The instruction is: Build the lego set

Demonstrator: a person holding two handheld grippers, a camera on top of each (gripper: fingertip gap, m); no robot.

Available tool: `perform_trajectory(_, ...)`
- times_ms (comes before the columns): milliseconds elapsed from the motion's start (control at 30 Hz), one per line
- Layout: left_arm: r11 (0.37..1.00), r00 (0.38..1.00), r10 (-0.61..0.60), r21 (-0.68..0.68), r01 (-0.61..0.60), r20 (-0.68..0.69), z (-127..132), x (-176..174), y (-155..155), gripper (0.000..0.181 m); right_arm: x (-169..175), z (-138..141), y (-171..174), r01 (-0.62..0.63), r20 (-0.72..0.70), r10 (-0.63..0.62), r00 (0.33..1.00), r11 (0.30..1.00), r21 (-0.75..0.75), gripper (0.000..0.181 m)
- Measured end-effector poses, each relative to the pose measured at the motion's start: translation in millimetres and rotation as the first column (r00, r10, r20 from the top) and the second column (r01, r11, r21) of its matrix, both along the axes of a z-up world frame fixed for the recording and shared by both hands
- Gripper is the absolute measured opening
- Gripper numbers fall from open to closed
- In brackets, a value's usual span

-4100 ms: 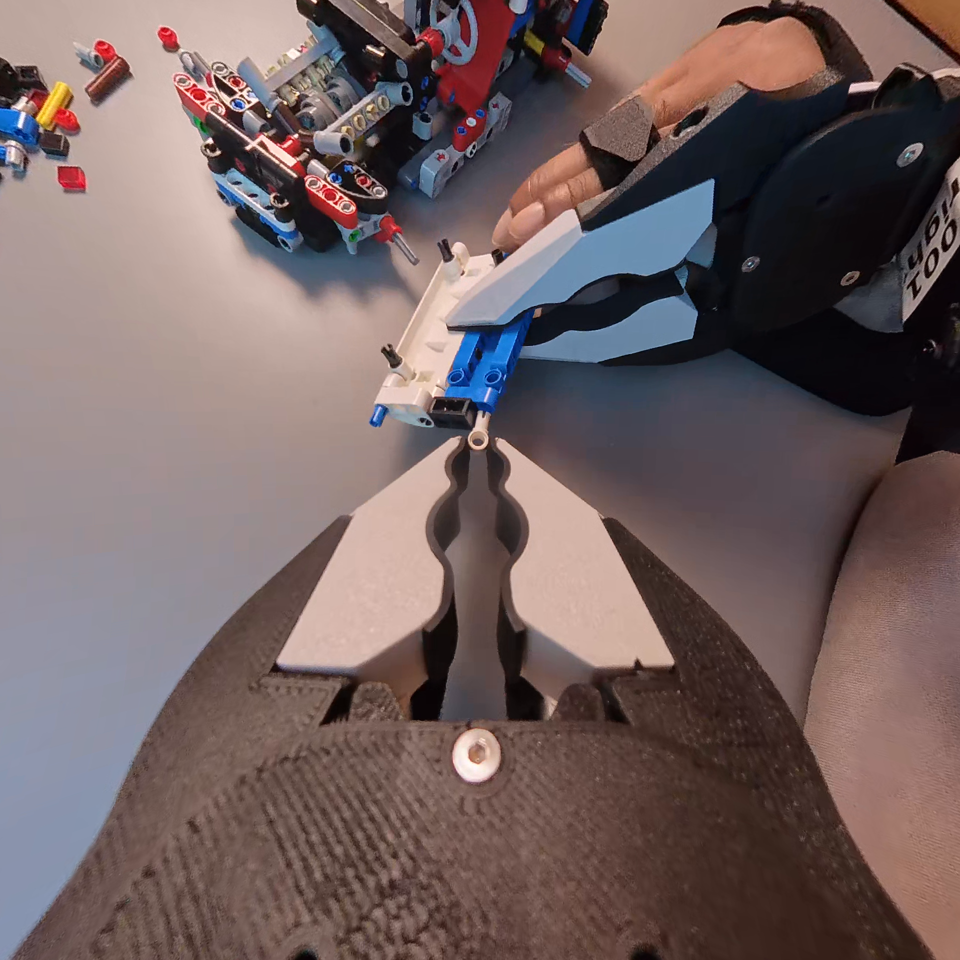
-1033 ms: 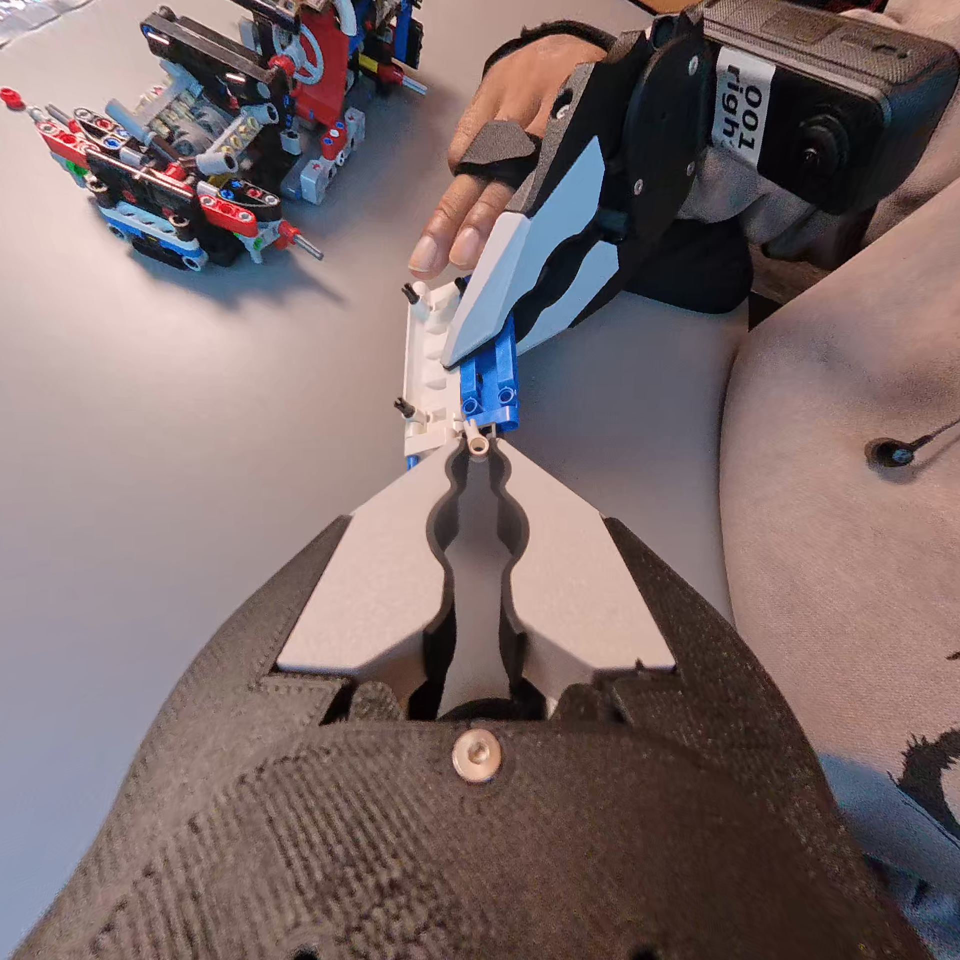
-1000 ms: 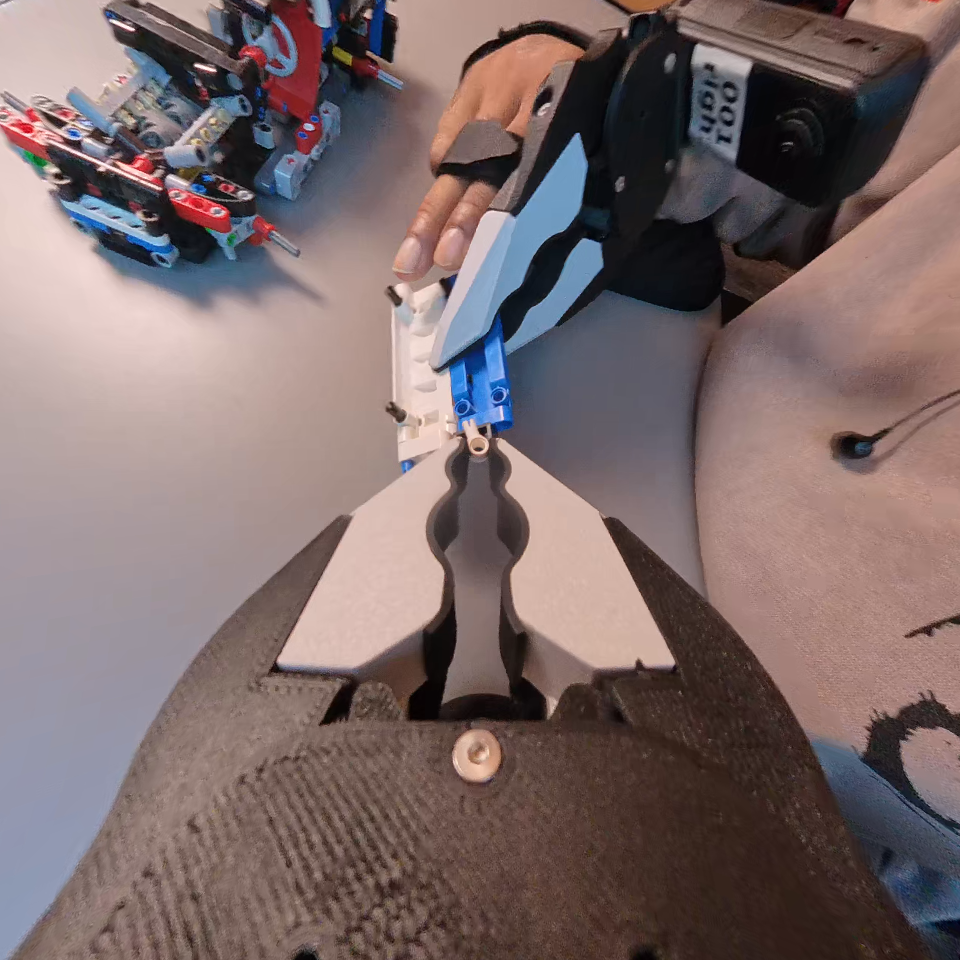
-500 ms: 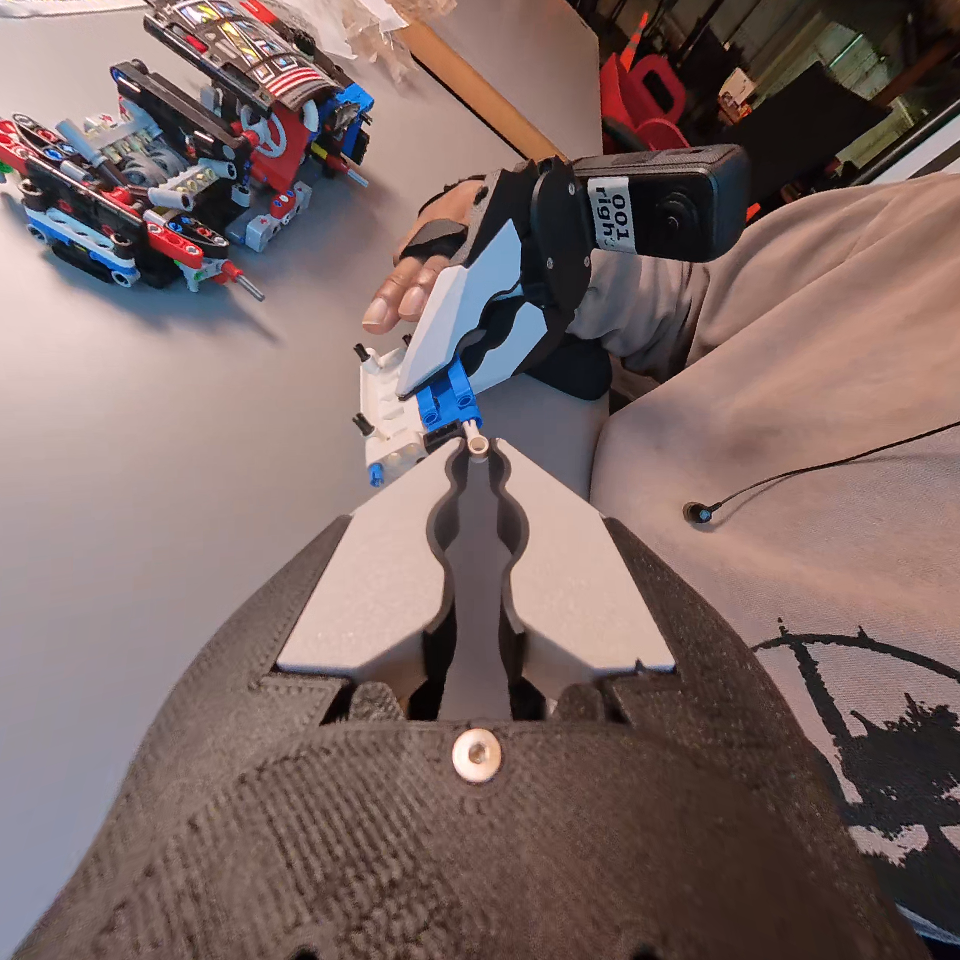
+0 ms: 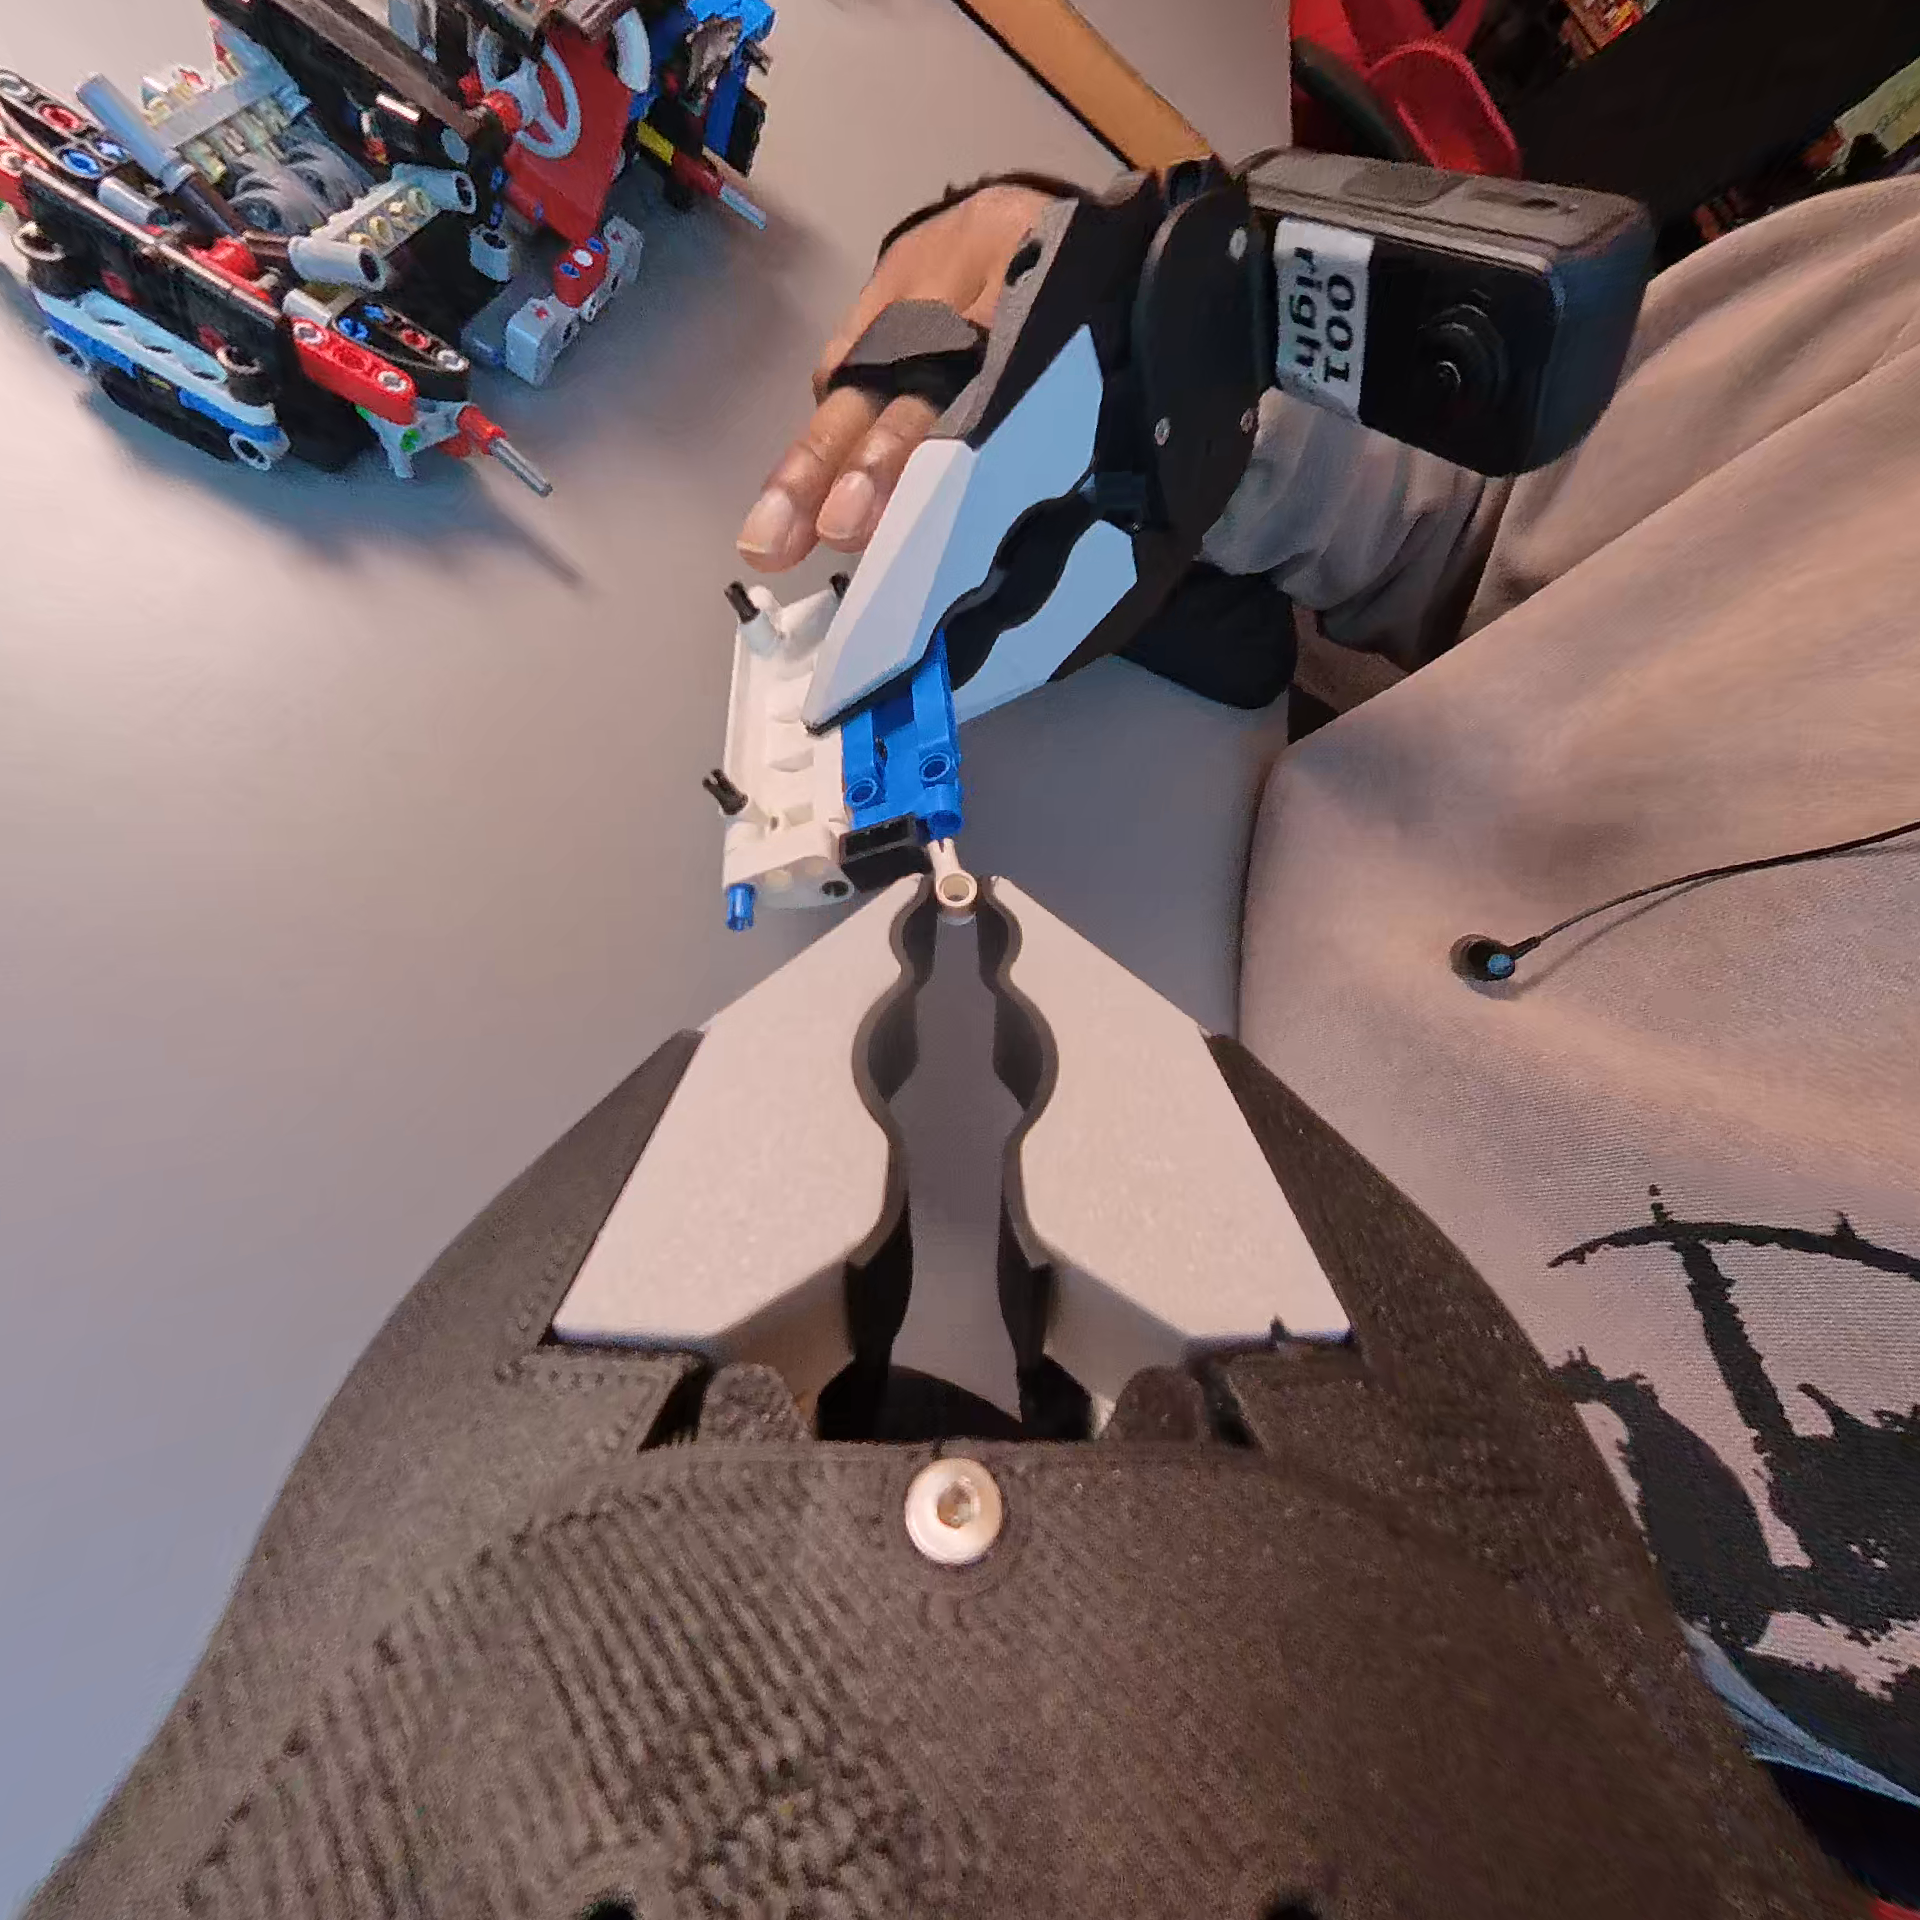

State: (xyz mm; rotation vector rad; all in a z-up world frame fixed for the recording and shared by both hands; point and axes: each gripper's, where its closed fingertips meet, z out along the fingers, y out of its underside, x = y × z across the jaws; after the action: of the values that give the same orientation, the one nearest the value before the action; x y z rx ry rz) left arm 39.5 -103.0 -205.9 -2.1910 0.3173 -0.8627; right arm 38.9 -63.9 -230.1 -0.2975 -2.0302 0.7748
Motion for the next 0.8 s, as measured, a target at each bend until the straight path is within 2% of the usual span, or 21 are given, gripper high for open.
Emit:
perform_trajectory(33,1.0,0.999,0.012,-0.007,-0.012,-0.034,-7,-4,-1,0.005,-2,-5,3,-0.007,-0.014,0.009,1.0,0.995,0.099,0.005)
perform_trajectory(133,0.999,0.993,0.03,-0.02,-0.032,-0.112,-22,-10,-4,0.005,-9,-23,7,-0.07,-0.007,0.078,0.997,0.93,0.361,0.005)
perform_trajectory(200,0.999,0.99,0.03,-0.023,-0.033,-0.137,-28,-10,-5,0.005,-13,-31,8,-0.131,0.012,0.141,0.99,0.878,0.46,0.01)
perform_trajectory(267,0.999,0.987,0.033,-0.021,-0.037,-0.159,-33,-11,-5,0.005,-15,-33,8,-0.175,0.033,0.184,0.982,0.85,0.497,0.013)
perform_trajectory(367,0.999,0.987,0.042,-0.007,-0.044,-0.154,-37,-10,-3,0.005,-10,-27,12,-0.207,0.144,0.16,0.976,0.881,0.425,0.032)
perform_trajectory(433,0.999,0.991,0.034,0.011,-0.032,-0.129,-36,-6,-2,0.005,-4,-16,11,-0.162,0.231,0.101,0.968,0.951,0.264,0.038)
perform_trajectory(500,1.0,0.999,0.013,0.028,-0.012,-0.051,-28,2,0,0.005,4,3,-4,-0.112,0.263,0.09,0.961,0.991,0.068,0.037)
perform_trajectory(567,0.999,0.999,0.008,0.04,-0.01,0.053,-17,7,4,0.005,9,15,-20,-0.085,0.24,0.087,0.967,0.996,-0.022,0.033)
perform_trajectory(667,0.999,0.98,-0.002,0.036,-0.005,0.201,-1,14,12,0.005,8,16,-34,-0.032,0.163,0.03,0.986,0.999,0.01,0.027)
perform_trajectory(767,1.0,0.969,0.006,-0.002,-0.005,0.246,-1,14,15,0.005,-1,18,-29,0.043,0.037,-0.046,0.998,0.995,0.084,0.007)
perform_trajectory(800,1.0,0.964,0.008,-0.007,-0.007,0.265,0,15,15,0.005,-1,18,-29,0.046,0.024,-0.048,0.999,0.996,0.082,0.006)
